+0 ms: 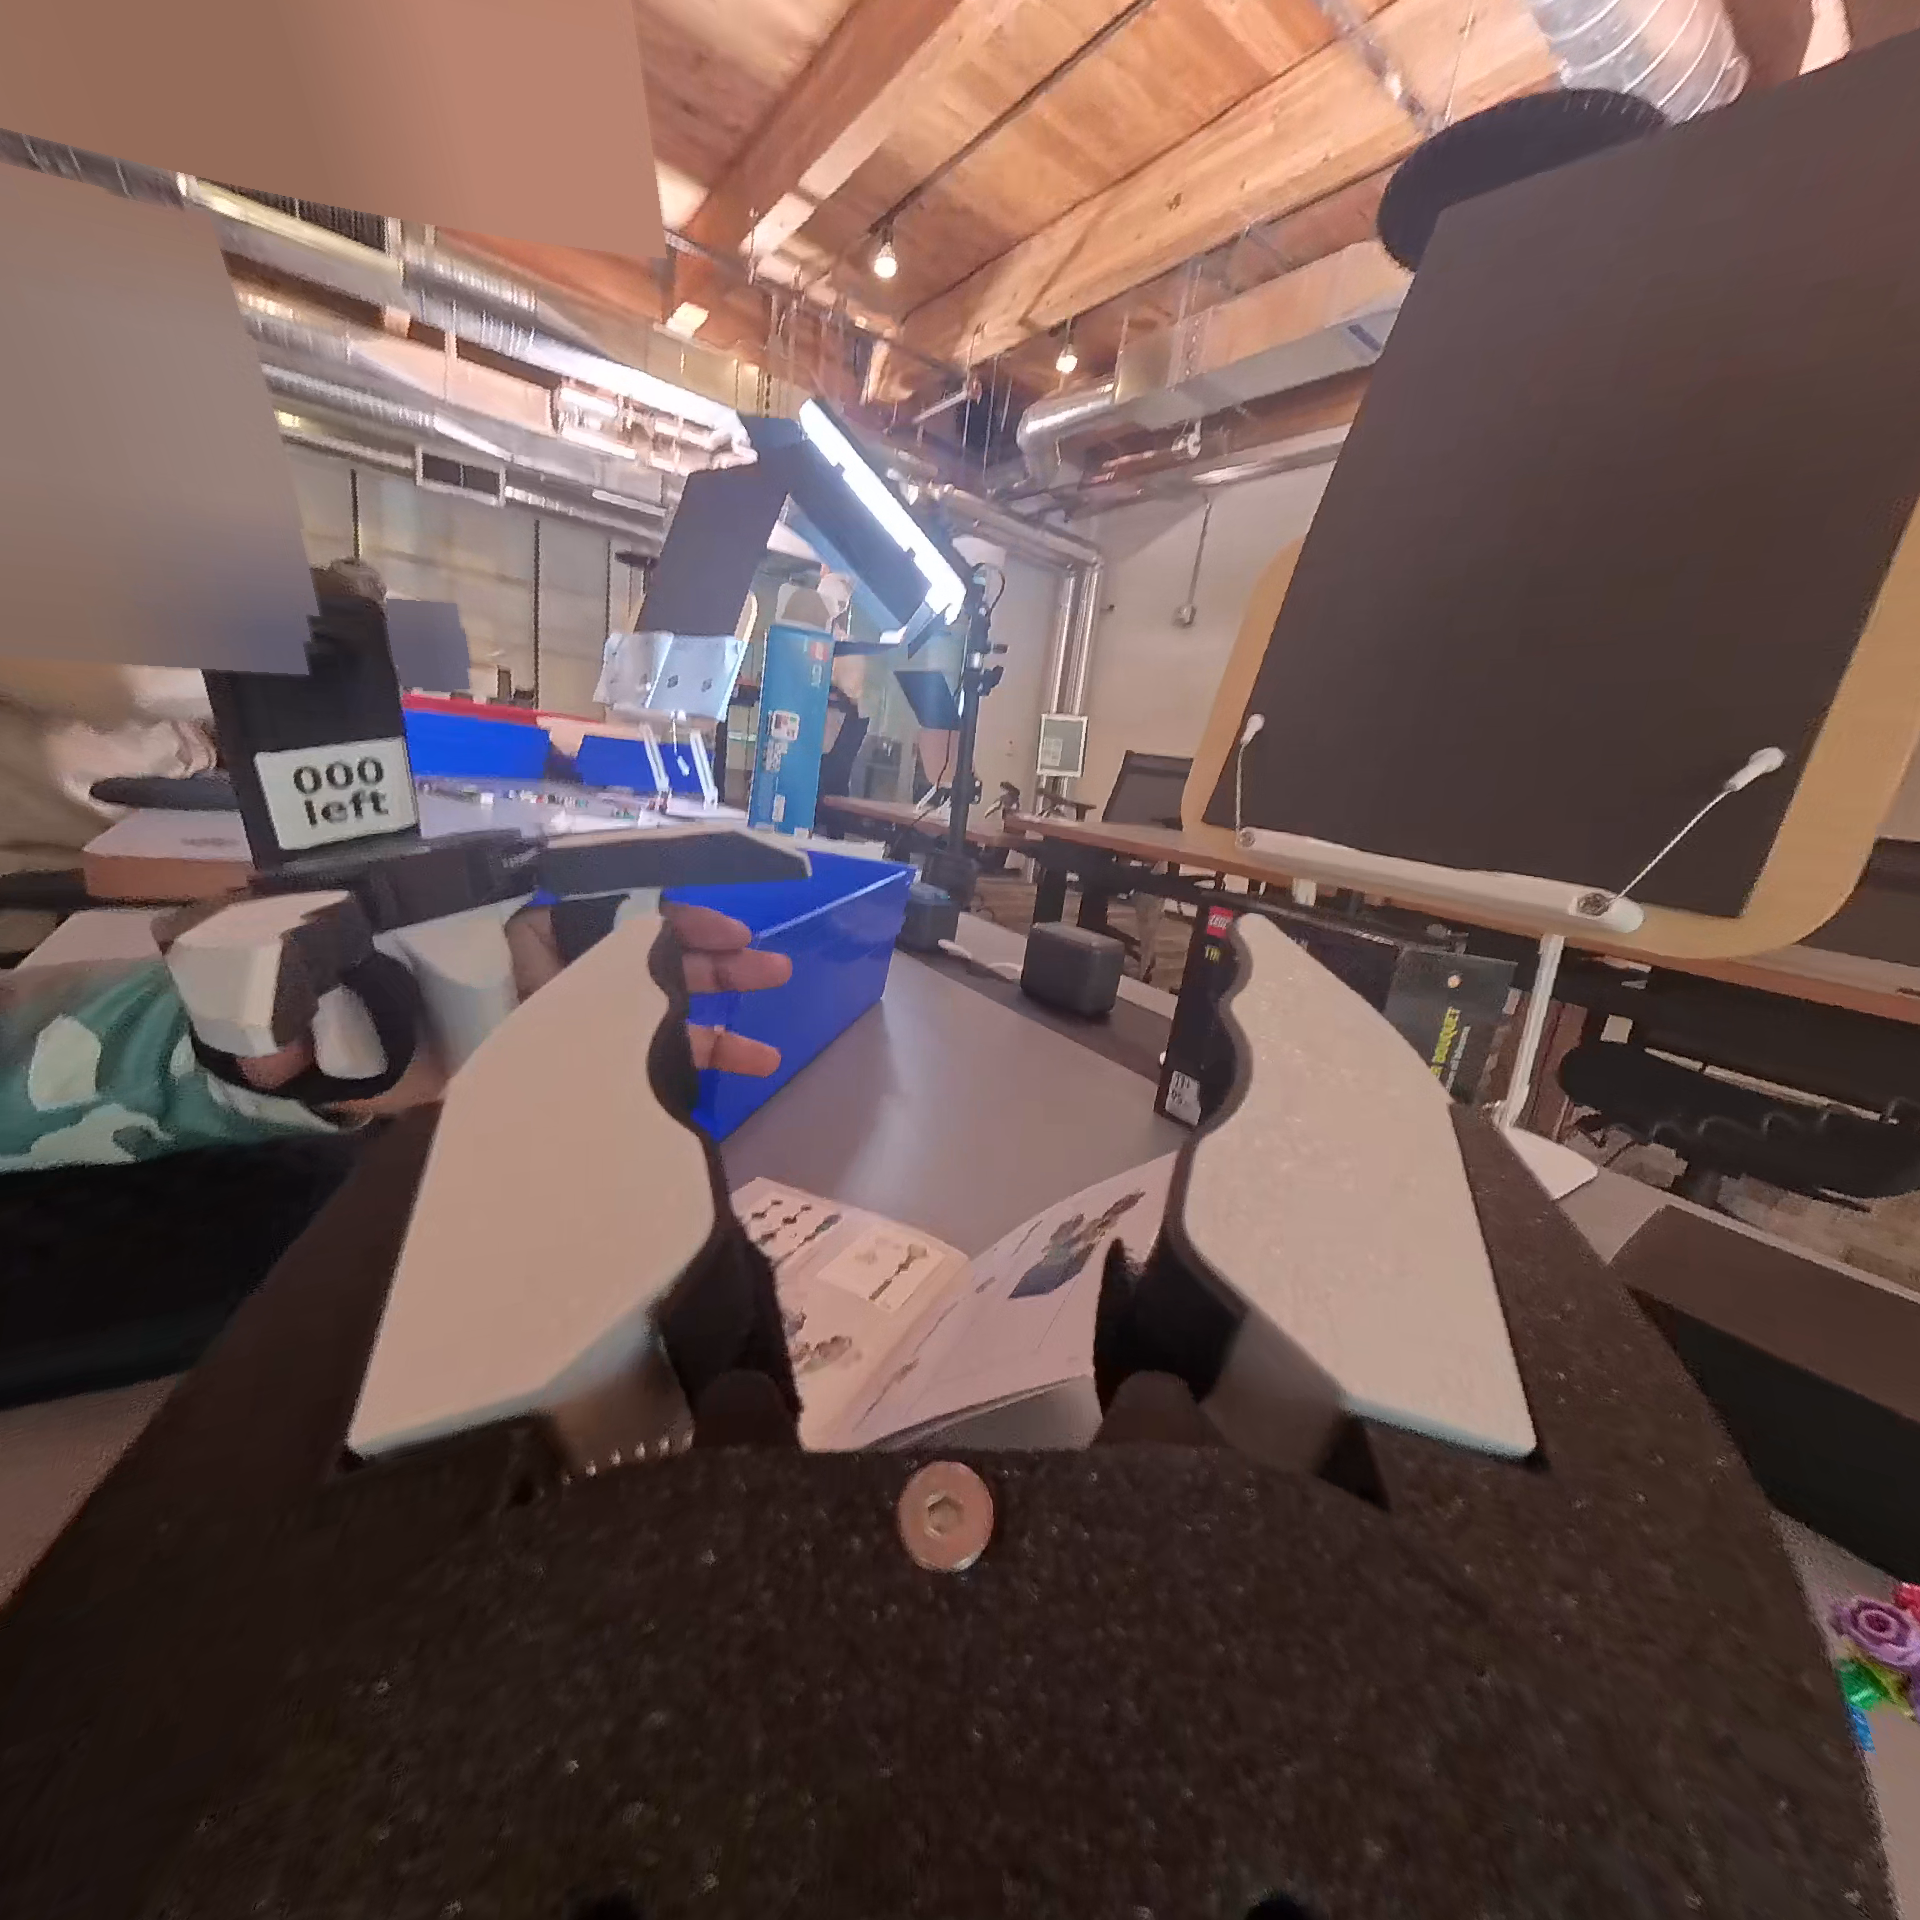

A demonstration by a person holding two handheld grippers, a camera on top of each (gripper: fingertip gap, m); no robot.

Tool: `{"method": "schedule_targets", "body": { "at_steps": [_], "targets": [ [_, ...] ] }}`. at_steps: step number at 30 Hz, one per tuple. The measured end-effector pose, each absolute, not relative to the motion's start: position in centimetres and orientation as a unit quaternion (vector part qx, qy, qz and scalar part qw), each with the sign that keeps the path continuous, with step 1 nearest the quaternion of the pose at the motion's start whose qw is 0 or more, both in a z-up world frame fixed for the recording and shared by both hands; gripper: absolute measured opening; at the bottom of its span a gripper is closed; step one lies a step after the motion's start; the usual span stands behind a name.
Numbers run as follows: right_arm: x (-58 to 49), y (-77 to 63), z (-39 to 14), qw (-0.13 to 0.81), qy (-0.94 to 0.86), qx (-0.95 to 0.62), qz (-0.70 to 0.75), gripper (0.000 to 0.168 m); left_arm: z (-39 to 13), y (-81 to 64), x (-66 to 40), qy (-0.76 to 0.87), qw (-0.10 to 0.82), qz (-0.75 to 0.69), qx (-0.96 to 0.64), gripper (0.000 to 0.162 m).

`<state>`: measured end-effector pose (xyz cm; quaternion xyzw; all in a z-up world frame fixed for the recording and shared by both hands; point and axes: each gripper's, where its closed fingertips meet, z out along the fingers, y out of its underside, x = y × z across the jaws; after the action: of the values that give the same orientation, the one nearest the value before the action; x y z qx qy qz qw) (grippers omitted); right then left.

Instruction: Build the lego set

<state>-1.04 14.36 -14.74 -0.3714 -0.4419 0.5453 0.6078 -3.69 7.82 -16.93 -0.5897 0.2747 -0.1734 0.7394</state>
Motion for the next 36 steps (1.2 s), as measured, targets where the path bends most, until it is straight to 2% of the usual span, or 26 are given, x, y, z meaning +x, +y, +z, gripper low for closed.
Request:
{"method": "schedule_targets", "body": {
  "at_steps": [8, 14, 18, 21, 24, 28, 36],
  "targets": [
    [-1.7, 14.0, -15.7, 0.608, -0.474, -0.375, 0.515, 0.093, -17.8, 7.9, -3.3, 0.292, 0.724, -0.162, -0.604, 0.117],
    [-0.9, 16.3, -15.5, 0.631, -0.443, -0.414, 0.483, 0.075, -17.3, 7.9, -3.9, 0.280, 0.729, -0.162, -0.603, 0.111],
    [-0.3, 17.7, -15.6, 0.635, -0.416, -0.443, 0.477, 0.063, -15.6, 7.5, -5.6, 0.247, 0.753, -0.130, -0.596, 0.092],
    [-0.1, 18.7, -16.3, 0.625, -0.406, -0.472, 0.471, 0.058, -14.7, 6.8, -8.4, 0.204, 0.749, -0.069, -0.627, 0.067],
    [-0.2, 19.3, -17.0, 0.612, -0.401, -0.497, 0.466, 0.054, -13.8, 4.6, -10.7, 0.229, 0.716, 0.011, -0.659, 0.051],
    [-0.5, 19.5, -17.7, 0.594, -0.402, -0.515, 0.470, 0.050, -11.7, 1.6, -16.1, 0.219, 0.674, 0.097, -0.699, 0.048],
    [-0.9, 19.3, -18.4, 0.568, -0.409, -0.528, 0.480, 0.050, -16.0, -1.2, -28.2, 0.151, 0.455, 0.038, -0.877, 0.048]
  ]
}}
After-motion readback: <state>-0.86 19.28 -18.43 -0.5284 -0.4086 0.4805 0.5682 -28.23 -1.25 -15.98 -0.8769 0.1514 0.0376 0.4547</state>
